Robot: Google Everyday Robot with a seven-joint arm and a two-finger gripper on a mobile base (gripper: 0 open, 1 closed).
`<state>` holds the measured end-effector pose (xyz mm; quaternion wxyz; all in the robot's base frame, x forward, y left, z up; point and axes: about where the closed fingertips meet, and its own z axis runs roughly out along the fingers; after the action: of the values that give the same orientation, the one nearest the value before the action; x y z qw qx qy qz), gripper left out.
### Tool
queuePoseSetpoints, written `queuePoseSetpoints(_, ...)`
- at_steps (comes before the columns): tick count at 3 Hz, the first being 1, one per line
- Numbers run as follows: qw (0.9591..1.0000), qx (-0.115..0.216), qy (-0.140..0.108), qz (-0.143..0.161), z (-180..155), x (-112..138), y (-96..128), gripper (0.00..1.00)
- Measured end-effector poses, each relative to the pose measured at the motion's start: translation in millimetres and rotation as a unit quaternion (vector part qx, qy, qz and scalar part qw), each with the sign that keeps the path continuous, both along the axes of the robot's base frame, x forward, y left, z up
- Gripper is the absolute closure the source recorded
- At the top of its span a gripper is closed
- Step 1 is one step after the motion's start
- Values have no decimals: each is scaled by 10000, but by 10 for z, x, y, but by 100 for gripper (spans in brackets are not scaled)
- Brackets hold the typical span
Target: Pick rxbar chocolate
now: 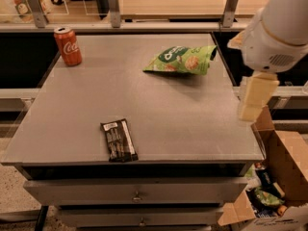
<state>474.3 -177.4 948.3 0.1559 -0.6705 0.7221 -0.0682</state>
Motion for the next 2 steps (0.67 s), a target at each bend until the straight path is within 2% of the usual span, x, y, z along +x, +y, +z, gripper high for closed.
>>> queuePoseSetpoints(1, 9964, -197, -185, 806, -166, 209, 358, 0)
queuePoseSetpoints(2, 9831, -403, -337, 1754, -312, 335, 726, 0)
